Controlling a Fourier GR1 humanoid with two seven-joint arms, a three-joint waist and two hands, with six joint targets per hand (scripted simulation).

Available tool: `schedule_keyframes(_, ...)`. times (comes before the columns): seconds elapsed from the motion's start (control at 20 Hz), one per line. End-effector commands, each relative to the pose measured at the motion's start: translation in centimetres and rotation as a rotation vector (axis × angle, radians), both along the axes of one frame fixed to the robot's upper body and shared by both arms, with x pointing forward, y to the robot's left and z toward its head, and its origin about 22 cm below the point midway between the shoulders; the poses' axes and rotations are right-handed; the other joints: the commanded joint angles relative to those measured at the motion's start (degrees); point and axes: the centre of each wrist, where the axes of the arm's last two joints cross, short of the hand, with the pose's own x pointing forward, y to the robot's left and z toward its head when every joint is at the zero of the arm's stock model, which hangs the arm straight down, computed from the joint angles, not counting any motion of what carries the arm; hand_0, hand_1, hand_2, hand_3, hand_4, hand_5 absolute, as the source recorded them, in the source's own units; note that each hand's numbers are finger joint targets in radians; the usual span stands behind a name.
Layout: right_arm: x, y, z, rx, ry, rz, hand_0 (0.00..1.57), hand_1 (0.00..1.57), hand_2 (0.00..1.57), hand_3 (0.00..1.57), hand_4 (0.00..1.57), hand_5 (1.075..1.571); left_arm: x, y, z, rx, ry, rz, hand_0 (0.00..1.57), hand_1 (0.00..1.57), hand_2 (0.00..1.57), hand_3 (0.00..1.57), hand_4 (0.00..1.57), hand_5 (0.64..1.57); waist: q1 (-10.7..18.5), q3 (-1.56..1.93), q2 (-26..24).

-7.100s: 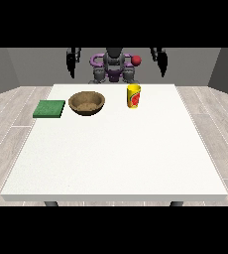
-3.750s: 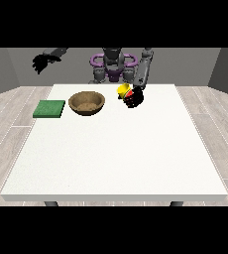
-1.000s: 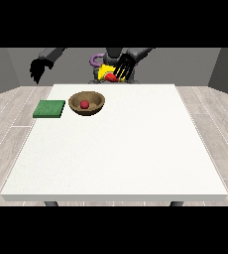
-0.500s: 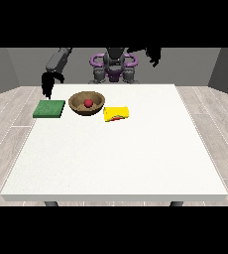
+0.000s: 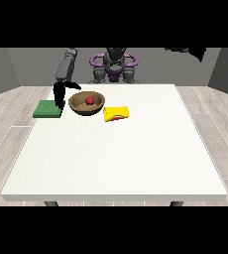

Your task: Pick the cup and pour the ball into the bowl, then pick the bowl and place it on the pad

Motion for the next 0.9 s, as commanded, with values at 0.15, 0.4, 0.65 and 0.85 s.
schedule_keyframes(0.15,1.9,1.1,-1.6,0.03,-0.03,0.034,0.0,0.0,0.0,0.0,0.0,1.568,-1.3,7.4,4.1,-0.033,-0.079,0.013,0.0,0.0,0.0,0.0,0.28,1.508,-2.3,0.19,4.1)
schedule_keyframes(0.4,3.4,4.0,-1.9,-0.002,0.009,0.048,0.0,0.0,0.0,0.0,0.0,1.569,-2.7,12.6,1.9,-0.031,-0.05,0.054,0.0,0.0,0.0,0.0,0.27,1.506,-3.5,0.14,3.1)
schedule_keyframes(0.65,2.8,4.6,-4.4,0.018,0.003,0.04,0.0,0.0,0.0,0.0,0.0,1.571,-3.5,12.9,3.1,-0.052,-0.082,0.044,0.0,0.0,0.0,0.0,0.24,1.494,-2.9,0.18,4.4)
schedule_keyframes(0.85,4.1,6.1,-3.6,0.092,0.032,0.067,0.0,0.0,0.0,0.0,0.16,1.556,-3.7,13.2,3.2,-0.044,-0.058,0.051,0.0,0.0,0.0,0.0,0.24,1.504,-2.6,0.16,3.2)
